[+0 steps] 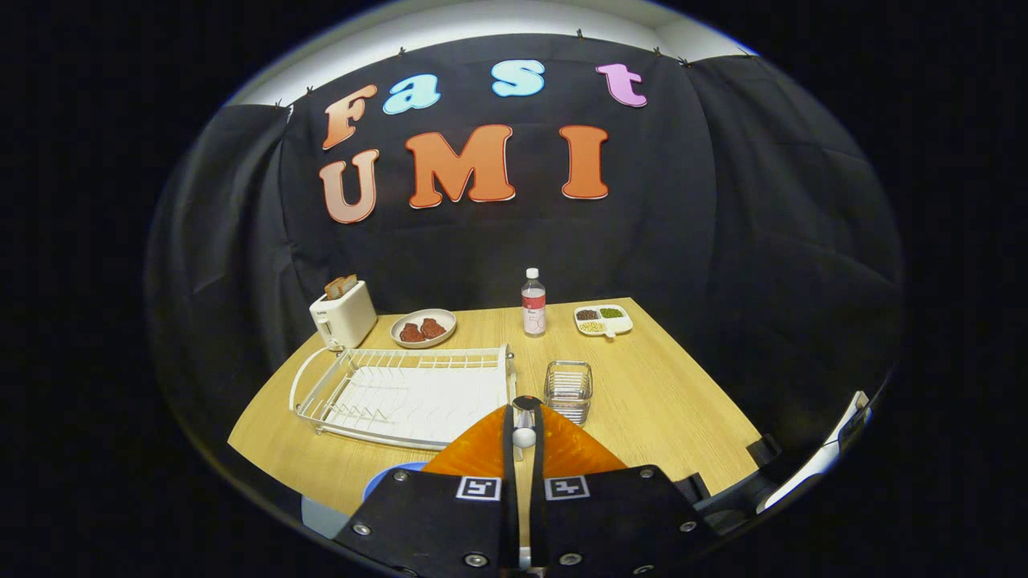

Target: Take the plate from the dish rack, then take the spoon from the basket and place it into the plate.

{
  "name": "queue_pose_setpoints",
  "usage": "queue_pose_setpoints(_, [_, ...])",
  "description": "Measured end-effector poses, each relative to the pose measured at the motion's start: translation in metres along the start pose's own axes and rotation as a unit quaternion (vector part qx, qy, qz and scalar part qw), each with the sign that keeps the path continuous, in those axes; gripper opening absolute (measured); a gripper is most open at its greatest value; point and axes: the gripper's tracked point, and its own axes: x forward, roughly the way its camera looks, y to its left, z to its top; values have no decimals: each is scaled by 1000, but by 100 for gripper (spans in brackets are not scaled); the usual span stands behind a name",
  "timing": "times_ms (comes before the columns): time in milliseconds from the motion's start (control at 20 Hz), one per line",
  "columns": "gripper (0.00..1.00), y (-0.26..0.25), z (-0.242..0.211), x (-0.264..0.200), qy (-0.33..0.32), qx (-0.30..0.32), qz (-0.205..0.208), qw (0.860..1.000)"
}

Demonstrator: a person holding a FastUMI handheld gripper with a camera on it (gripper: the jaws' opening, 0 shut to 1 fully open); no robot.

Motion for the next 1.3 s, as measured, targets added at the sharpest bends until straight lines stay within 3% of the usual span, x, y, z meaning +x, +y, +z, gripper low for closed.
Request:
queue_pose_setpoints(700, [5, 85, -46, -45, 43, -17, 45, 998])
queue_pose_setpoints(1300, [5, 128, -109, -22, 107, -50, 87, 989])
